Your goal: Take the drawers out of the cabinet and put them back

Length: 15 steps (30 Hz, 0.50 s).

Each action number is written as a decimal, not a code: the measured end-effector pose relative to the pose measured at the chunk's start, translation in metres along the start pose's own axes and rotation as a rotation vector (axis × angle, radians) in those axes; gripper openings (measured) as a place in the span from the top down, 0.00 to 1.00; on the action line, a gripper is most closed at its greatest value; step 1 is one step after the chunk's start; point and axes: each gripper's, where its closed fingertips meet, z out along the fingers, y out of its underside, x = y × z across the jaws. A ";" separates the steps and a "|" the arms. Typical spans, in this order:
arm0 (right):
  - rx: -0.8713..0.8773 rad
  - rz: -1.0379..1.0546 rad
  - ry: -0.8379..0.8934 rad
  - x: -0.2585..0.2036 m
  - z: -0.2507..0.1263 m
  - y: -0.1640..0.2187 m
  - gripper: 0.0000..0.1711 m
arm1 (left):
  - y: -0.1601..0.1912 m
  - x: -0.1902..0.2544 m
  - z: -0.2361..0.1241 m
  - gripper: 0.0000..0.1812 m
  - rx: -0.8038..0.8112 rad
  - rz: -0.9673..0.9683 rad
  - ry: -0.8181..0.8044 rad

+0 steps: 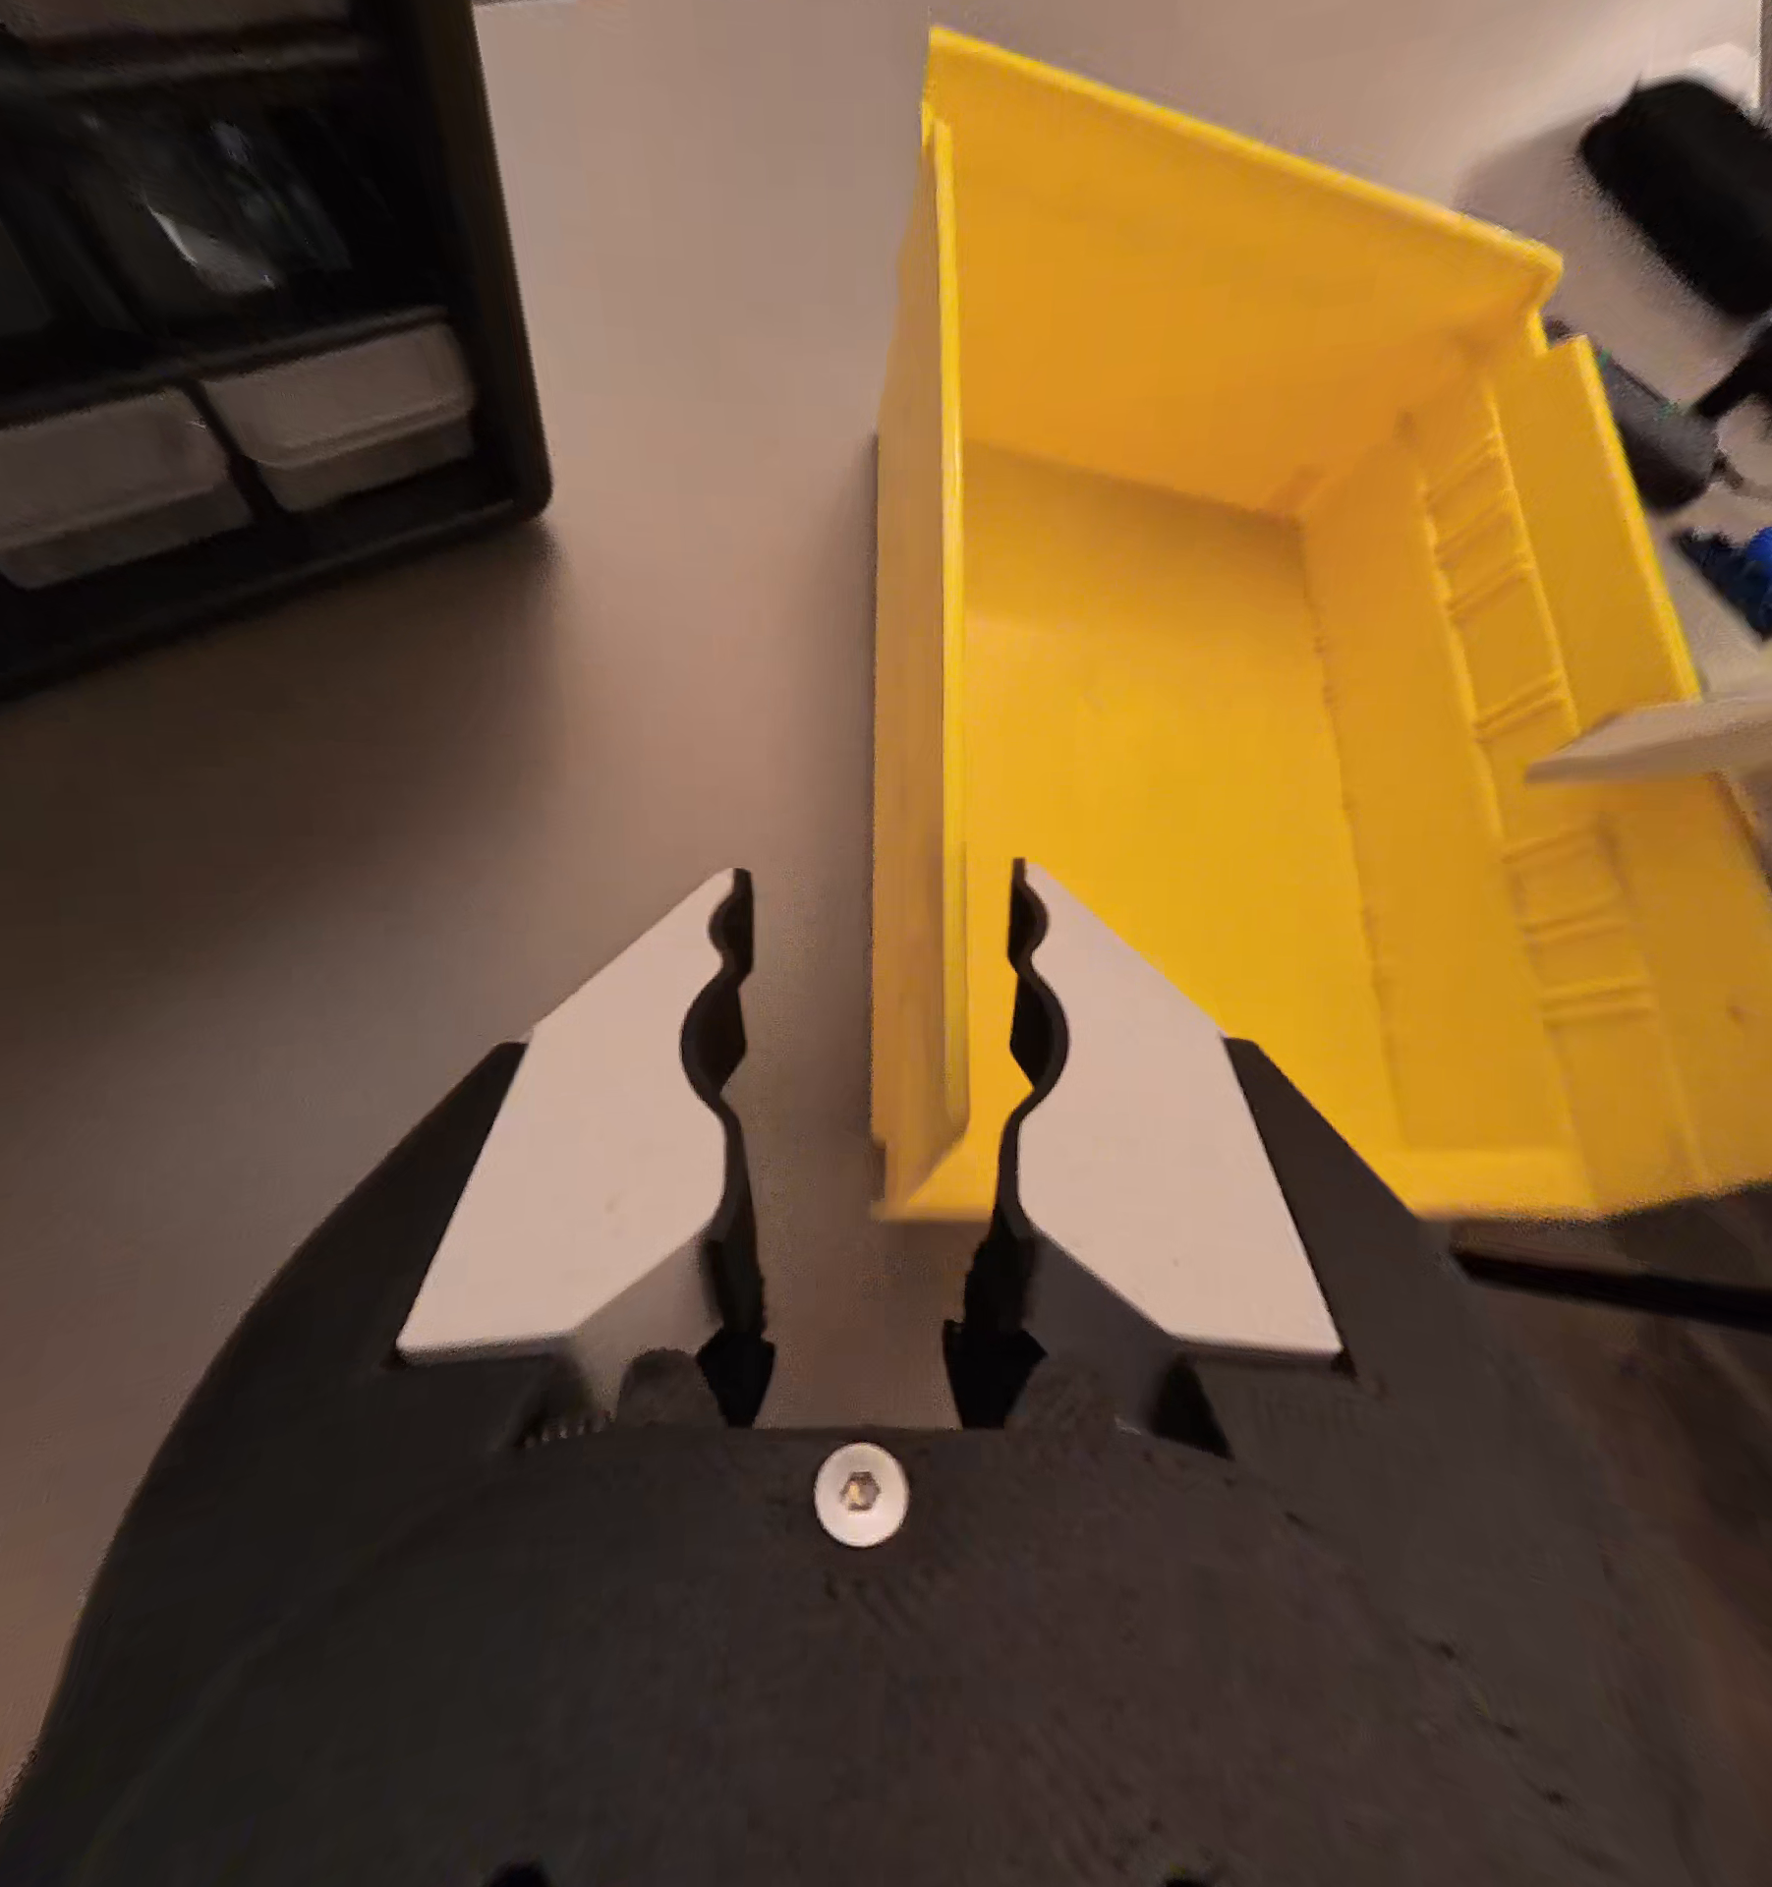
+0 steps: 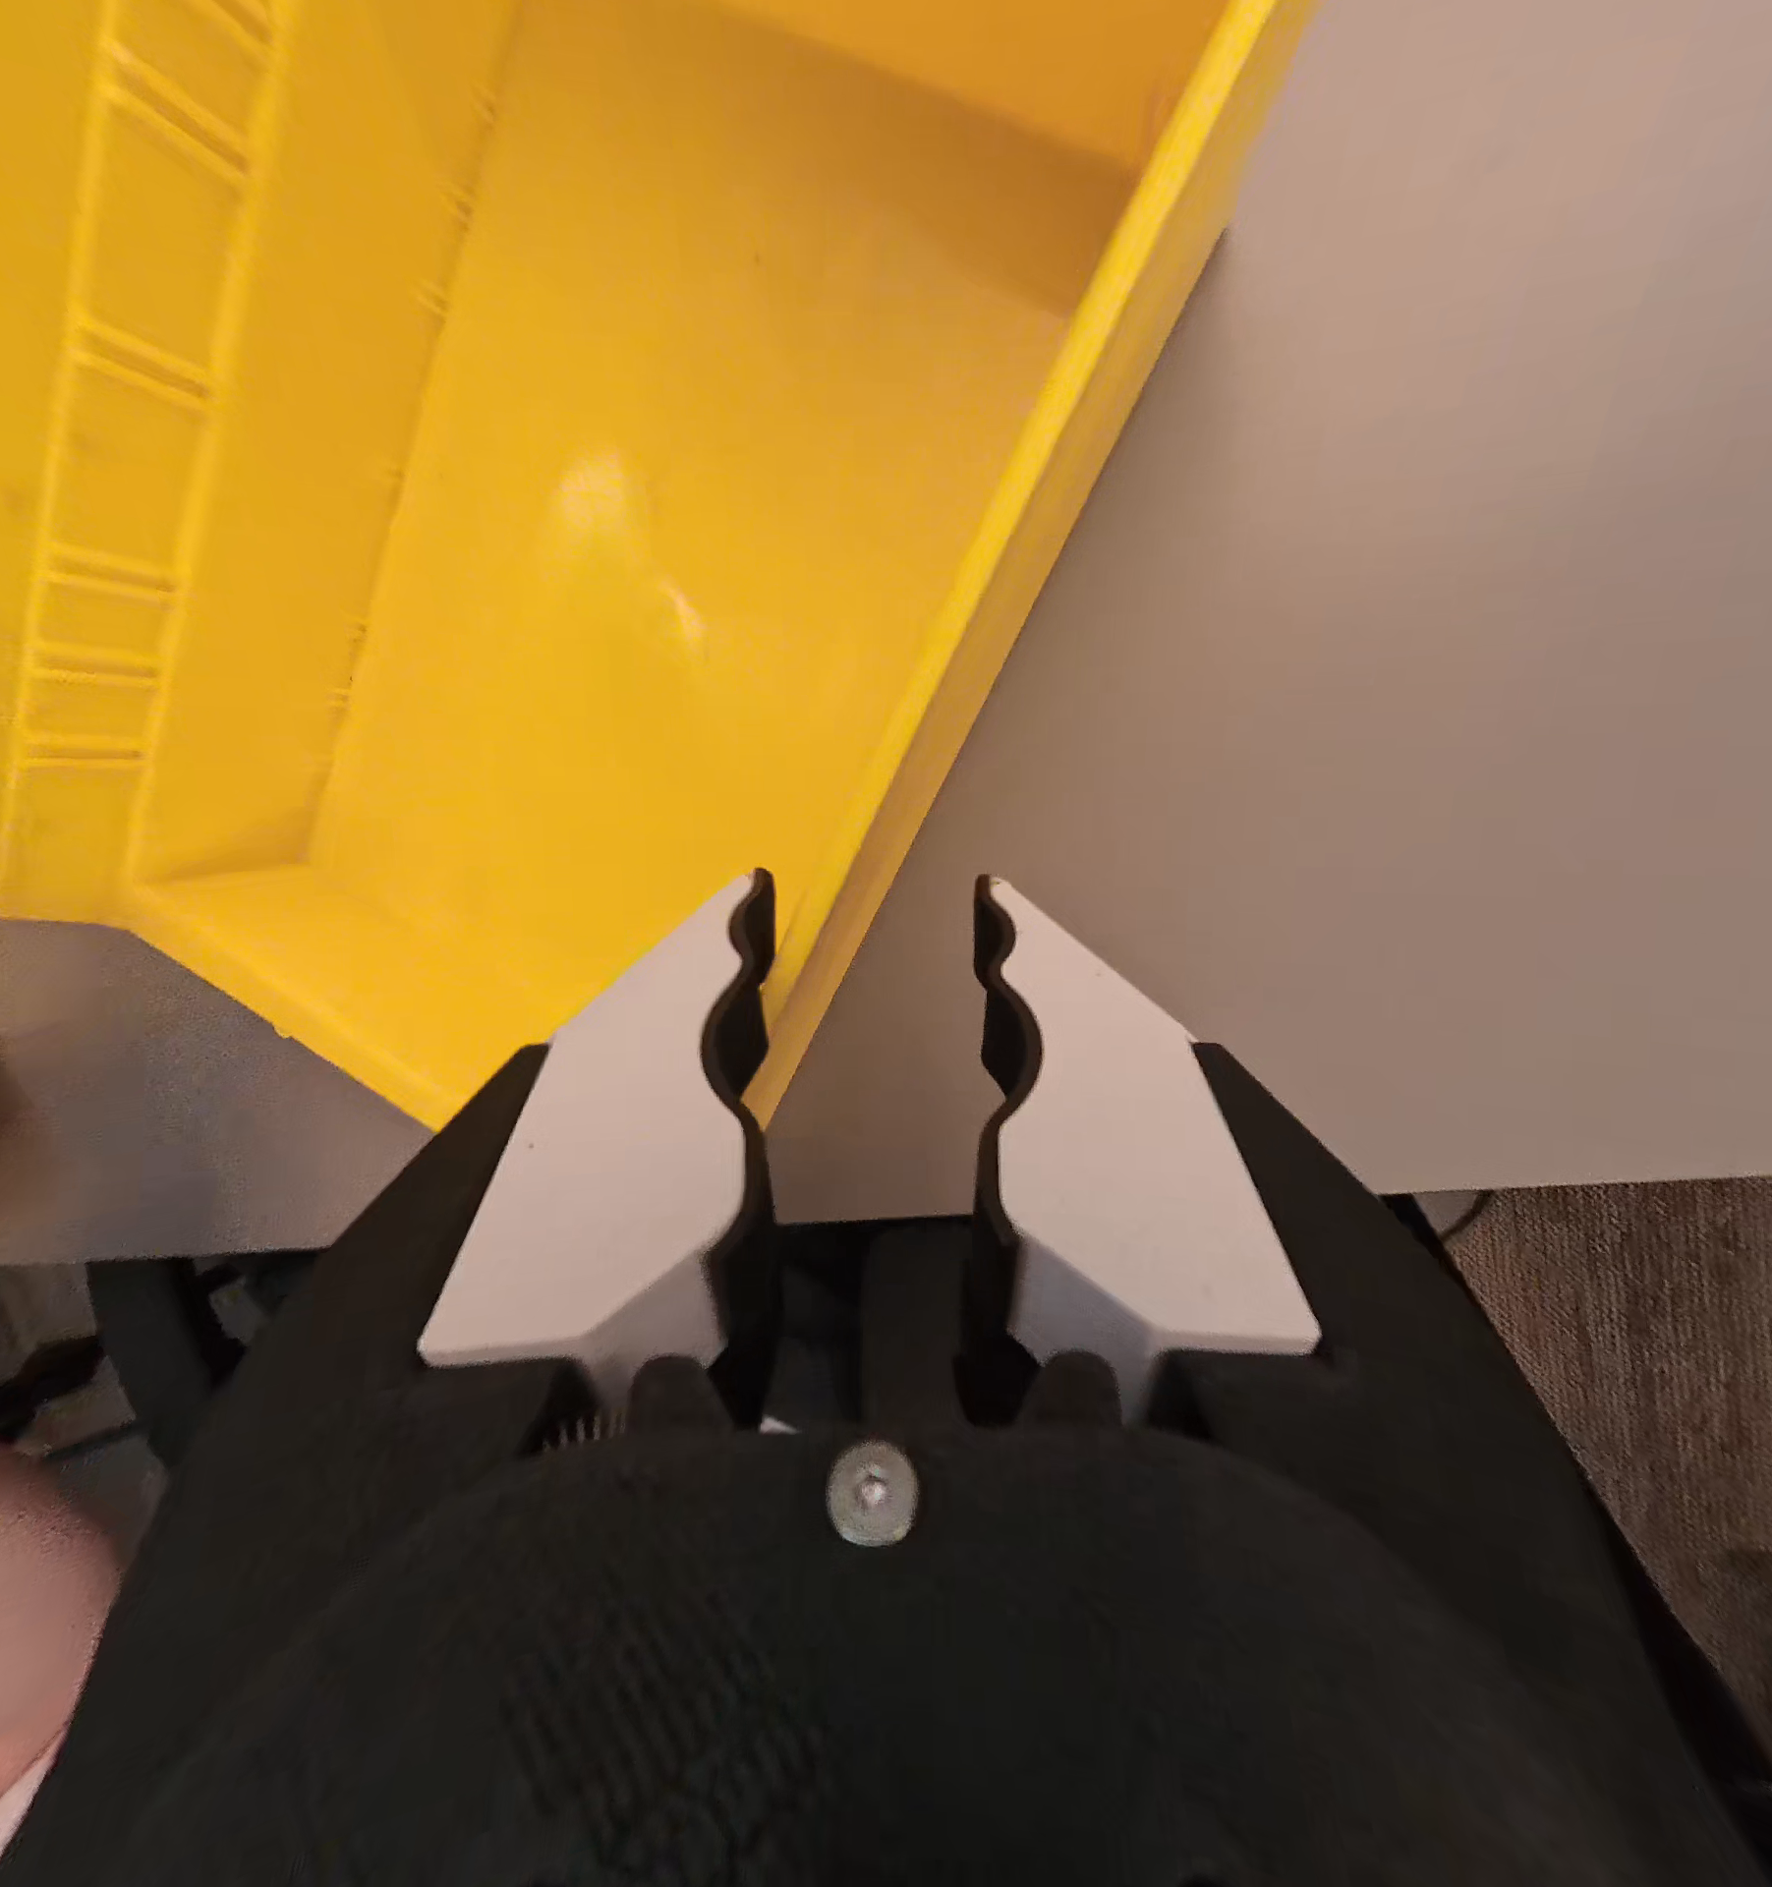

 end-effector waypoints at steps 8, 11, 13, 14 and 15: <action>-0.124 -0.077 0.049 -0.014 0.013 0.006 0.81 | 0.043 -0.130 -0.226 0.63 0.104 0.224 -0.673; -0.186 -0.126 0.167 0.010 0.017 0.003 0.89 | 0.099 -0.193 -0.295 0.53 0.094 -0.063 -0.736; -0.198 -0.119 0.184 0.025 0.017 -0.007 0.97 | 0.141 -0.228 -0.315 0.50 0.028 -0.212 -0.758; -0.206 -0.104 0.153 0.029 0.018 -0.012 0.98 | 0.160 -0.239 -0.318 0.48 -0.005 -0.262 -0.756; -0.210 -0.086 0.113 0.032 0.020 -0.017 0.99 | 0.175 -0.246 -0.316 0.46 -0.034 -0.304 -0.738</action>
